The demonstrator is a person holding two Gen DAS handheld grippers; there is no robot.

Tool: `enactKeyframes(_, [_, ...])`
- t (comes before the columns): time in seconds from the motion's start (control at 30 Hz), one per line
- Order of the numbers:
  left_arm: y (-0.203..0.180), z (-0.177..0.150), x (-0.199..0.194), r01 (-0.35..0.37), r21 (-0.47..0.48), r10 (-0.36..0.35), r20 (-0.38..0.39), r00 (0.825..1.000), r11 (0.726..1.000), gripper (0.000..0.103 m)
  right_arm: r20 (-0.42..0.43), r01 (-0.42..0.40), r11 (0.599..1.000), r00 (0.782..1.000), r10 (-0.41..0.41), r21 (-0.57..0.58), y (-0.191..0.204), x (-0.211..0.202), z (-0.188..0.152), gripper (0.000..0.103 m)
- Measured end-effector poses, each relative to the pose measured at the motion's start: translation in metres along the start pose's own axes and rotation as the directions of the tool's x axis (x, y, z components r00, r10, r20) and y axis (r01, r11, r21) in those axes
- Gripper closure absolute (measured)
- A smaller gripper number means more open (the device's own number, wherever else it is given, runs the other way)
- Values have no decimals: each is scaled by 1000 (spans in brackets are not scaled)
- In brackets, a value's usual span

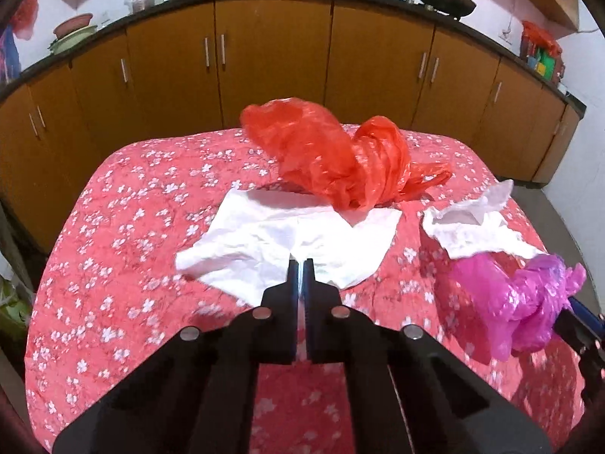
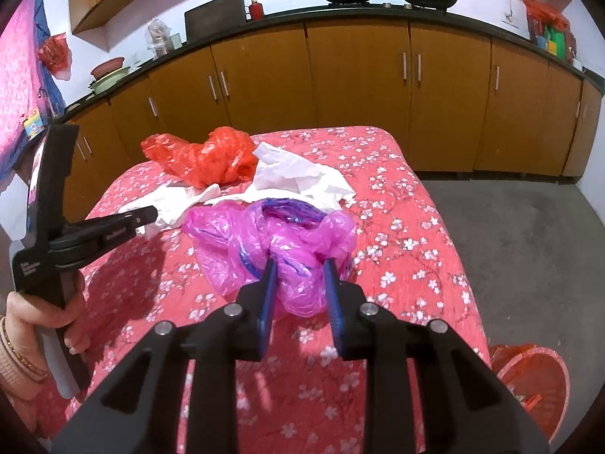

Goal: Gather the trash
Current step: 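Grasp the pink bag with the right tool while the left tool grasps white tissue, then carry the pink bag and white tissue over the orange basket and open both tools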

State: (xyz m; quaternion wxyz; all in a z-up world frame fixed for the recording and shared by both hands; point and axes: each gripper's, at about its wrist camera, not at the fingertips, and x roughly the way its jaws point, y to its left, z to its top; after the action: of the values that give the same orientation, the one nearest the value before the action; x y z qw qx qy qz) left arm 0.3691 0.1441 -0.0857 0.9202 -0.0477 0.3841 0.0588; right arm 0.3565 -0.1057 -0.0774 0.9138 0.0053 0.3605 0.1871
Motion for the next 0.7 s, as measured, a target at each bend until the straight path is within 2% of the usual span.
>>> enactKeyframes(0.2, [16,-19,-29,-23,5,22,63,998,1000,101,14,3,1000,1000,-2,-29,9,-8,-6,78])
enactKeyframes(0.4, [31,-33,-51,-34,-10,35,77,996,999,101,34,-23,998,999,25,-51,20,-24,-7,78])
enactKeyframes(0.53, [38,-35,-67,-25,-34,28,99,995,999,101,63,-44,997,997,49,-68,30,-39,-6,78])
enactKeyframes(0.7, [33,-32,-84,-26,-14,28,137,990,1000,101,94,-30,997,995,36,-70,32,-54,-2,78])
